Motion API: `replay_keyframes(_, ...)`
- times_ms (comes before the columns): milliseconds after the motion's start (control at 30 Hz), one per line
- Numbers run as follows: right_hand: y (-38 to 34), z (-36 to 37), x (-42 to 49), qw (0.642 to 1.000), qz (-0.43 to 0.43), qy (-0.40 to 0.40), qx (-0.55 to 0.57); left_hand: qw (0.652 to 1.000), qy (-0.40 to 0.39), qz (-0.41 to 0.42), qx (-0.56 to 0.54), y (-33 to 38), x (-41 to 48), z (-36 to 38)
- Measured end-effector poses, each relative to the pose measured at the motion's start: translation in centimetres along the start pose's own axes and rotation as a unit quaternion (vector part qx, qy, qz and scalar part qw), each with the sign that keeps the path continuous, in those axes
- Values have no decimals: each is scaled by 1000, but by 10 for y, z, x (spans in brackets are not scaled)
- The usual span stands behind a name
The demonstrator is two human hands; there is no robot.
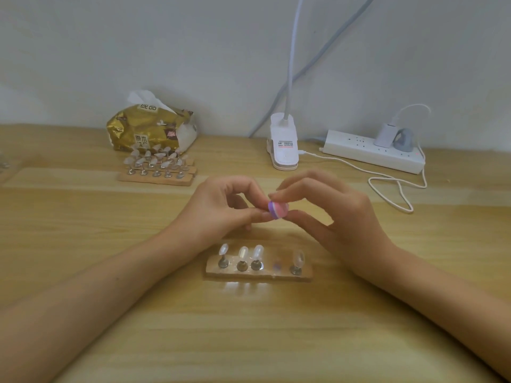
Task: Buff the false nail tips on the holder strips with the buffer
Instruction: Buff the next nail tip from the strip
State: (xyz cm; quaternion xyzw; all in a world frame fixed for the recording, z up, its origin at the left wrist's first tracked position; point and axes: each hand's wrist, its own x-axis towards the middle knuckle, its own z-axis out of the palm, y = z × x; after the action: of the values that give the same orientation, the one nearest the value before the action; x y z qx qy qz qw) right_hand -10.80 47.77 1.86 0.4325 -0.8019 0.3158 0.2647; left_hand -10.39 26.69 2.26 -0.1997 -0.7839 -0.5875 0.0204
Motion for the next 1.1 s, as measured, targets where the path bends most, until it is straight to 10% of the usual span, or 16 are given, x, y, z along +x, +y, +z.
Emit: replay_keyframes(1100, 0, -2, 0, 998, 61, -13, 27, 999, -24, 8, 35, 0, 0, 2)
